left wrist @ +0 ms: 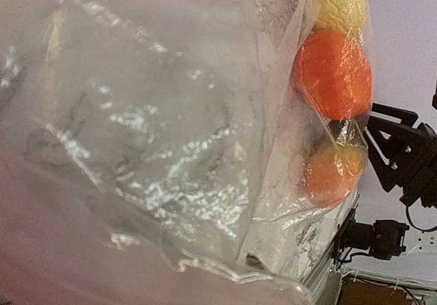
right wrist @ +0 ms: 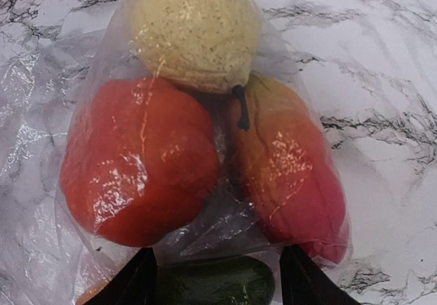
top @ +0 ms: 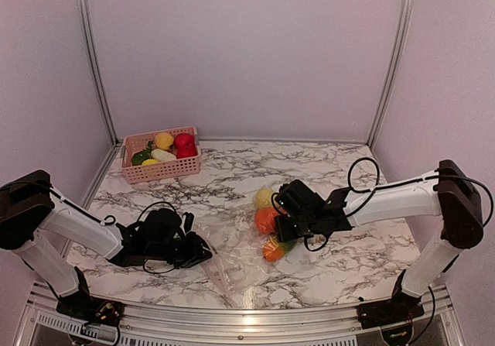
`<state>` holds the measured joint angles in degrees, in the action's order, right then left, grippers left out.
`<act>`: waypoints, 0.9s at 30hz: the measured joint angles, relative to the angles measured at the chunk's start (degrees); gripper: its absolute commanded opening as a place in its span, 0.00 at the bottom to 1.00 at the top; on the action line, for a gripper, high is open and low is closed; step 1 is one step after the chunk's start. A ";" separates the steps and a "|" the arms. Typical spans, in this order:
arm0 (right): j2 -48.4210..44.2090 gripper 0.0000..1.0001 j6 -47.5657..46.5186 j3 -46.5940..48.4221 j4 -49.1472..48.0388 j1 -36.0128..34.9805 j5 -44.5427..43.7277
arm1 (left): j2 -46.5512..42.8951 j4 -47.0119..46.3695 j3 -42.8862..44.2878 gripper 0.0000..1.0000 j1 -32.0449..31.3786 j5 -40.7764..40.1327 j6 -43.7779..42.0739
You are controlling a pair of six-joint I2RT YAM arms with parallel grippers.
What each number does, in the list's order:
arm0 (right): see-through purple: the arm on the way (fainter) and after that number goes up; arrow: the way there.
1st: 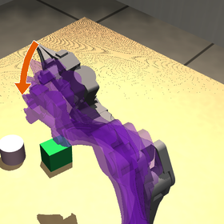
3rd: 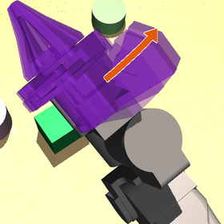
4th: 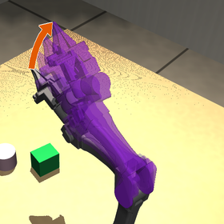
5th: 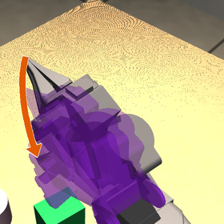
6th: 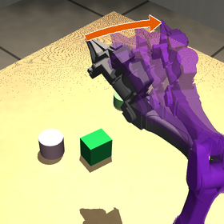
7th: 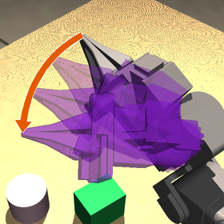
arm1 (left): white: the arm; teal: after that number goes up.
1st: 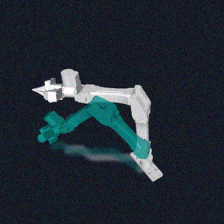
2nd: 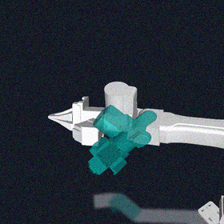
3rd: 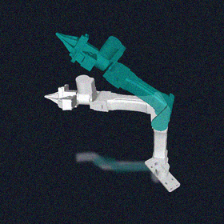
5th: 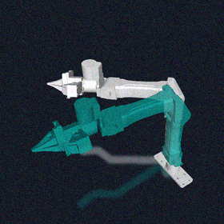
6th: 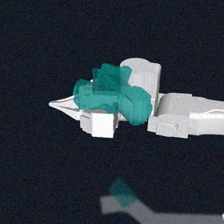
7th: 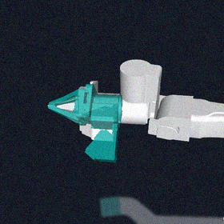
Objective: Open the zip-top bag and remove the fake food
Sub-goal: Pick up the fake fruit from the zipper food storage bag.
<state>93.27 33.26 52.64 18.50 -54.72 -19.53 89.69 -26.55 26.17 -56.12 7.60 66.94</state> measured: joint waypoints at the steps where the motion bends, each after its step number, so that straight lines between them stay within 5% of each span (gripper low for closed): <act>1: -0.26 0.59 0.02 0.07 0.57 0.00 -0.02 | -0.13 0.04 0.00 0.22 0.00 0.00 -0.09; 6: -4.17 0.55 0.70 0.26 5.01 -0.11 -0.20 | -0.59 0.55 0.00 0.22 0.00 -0.02 -0.15; 17: -10.78 0.24 4.52 -1.51 6.27 1.25 0.17 | -0.59 1.33 0.00 0.22 0.00 -0.02 -0.33; 27: -6.64 0.18 6.21 -5.05 4.04 3.04 2.34 | -1.11 1.60 0.00 0.24 0.00 0.00 -0.33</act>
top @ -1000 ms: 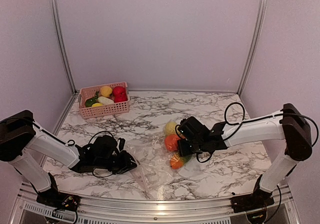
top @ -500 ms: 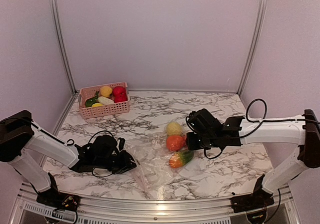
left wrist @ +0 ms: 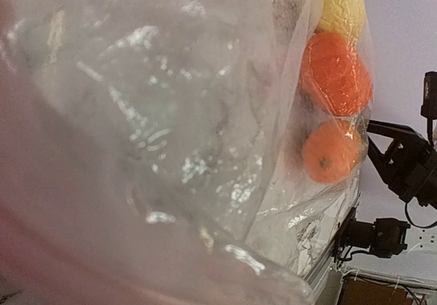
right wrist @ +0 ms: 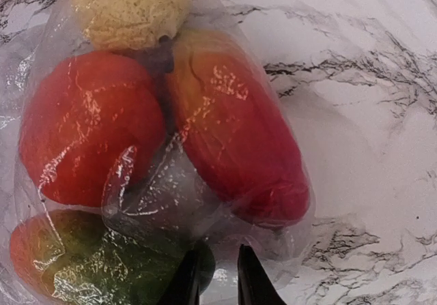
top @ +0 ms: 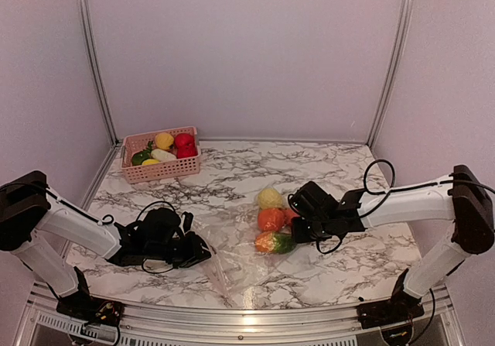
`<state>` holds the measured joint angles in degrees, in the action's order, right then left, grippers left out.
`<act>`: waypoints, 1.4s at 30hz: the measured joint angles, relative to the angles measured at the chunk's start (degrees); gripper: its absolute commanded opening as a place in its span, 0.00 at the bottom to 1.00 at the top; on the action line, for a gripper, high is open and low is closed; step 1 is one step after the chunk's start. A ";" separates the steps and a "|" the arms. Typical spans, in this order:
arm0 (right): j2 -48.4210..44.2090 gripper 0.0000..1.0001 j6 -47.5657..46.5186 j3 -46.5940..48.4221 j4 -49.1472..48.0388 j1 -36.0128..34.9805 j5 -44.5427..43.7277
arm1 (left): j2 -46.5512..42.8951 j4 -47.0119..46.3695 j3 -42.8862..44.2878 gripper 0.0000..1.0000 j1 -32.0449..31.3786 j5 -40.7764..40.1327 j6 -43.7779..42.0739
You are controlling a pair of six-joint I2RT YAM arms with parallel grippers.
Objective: Open the zip-top bag and remove the fake food
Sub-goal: Pick up the fake fruit from the zipper food storage bag.
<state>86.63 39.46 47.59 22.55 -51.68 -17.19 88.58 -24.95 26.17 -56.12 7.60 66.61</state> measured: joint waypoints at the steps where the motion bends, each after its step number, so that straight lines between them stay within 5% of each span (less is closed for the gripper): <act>1: 0.57 0.17 0.04 -0.07 -0.22 0.02 0.17 | -0.20 0.00 0.00 0.25 0.00 0.00 0.00; 5: 2.12 0.20 0.33 -0.31 -1.46 0.02 0.85 | -0.55 0.00 0.00 0.27 -0.02 0.07 -0.07; 14: 2.51 0.60 -0.81 -0.20 -3.21 -1.05 1.62 | -0.55 0.00 -0.02 0.30 -0.02 0.98 -0.20; 23: 5.86 0.79 -2.25 2.16 -2.71 -3.80 0.74 | -0.55 0.00 -0.02 0.31 -0.04 1.44 -0.24; 27: 5.60 0.76 -2.10 2.40 -1.18 -3.82 -0.13 | -0.55 -0.02 -0.02 0.31 -0.04 1.46 -0.31; 42: 2.43 0.22 -0.57 9.70 4.26 -7.85 -2.16 | -0.55 0.00 -0.04 0.31 -0.04 1.57 -1.07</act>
<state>89.06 38.89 57.30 26.81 -59.53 -19.35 88.03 -24.95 26.13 -56.16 9.17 65.54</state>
